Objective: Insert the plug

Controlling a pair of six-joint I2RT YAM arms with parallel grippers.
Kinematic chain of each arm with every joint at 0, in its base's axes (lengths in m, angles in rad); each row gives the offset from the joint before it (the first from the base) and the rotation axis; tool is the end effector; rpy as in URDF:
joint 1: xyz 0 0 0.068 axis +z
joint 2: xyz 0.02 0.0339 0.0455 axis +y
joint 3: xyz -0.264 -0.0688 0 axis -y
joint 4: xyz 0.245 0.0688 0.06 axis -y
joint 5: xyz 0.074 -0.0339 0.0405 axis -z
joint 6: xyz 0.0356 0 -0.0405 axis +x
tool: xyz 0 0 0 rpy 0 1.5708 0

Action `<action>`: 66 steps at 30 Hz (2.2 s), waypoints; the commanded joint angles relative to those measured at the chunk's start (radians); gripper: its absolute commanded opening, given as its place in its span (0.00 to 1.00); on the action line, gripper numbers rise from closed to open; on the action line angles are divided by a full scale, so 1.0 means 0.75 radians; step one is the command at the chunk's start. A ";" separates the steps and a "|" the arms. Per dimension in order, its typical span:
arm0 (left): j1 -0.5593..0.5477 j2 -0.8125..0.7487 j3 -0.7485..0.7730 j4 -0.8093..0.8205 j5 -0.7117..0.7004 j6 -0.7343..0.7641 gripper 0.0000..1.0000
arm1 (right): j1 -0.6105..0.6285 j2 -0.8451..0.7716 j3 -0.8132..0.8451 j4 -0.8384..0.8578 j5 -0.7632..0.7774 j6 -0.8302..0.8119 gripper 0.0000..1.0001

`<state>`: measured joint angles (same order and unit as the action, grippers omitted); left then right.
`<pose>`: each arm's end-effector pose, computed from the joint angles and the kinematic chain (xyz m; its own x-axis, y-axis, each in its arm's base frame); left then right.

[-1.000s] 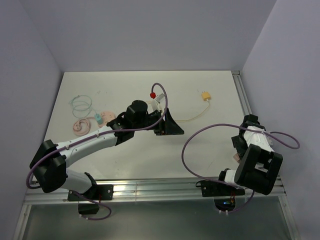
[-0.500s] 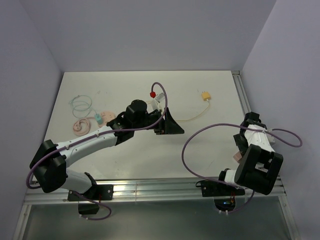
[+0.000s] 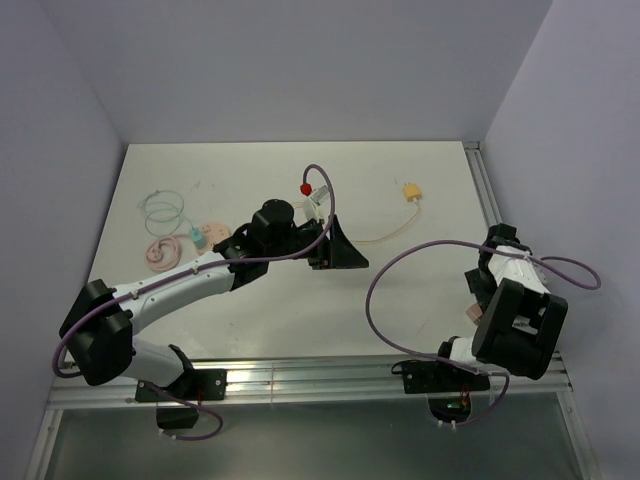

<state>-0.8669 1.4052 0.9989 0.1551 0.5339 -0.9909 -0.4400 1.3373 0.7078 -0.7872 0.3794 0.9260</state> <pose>0.1976 -0.2607 0.3062 -0.9040 -0.0479 -0.4249 0.3998 0.2579 -0.8796 0.1832 -0.1008 0.1688 -0.1800 0.9053 -0.3847 0.9832 0.1542 -0.0973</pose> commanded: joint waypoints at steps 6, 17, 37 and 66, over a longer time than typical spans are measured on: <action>0.006 -0.029 -0.023 0.094 0.024 -0.023 0.74 | 0.061 0.050 0.005 0.035 0.018 0.039 0.82; 0.008 -0.043 -0.027 0.086 0.004 -0.012 0.74 | 0.082 0.056 0.005 0.078 0.028 0.023 0.54; 0.060 -0.178 -0.154 0.010 -0.247 0.110 0.73 | 0.253 -0.100 0.095 0.326 -0.279 -0.194 0.00; -0.212 -0.681 -0.581 0.133 -1.090 0.343 0.70 | 1.141 -0.087 0.226 1.008 -1.156 0.056 0.00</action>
<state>-0.9745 0.9466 0.5755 0.2008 -0.1246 -0.8036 0.3725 1.3033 0.8761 -0.1528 -0.4324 0.9165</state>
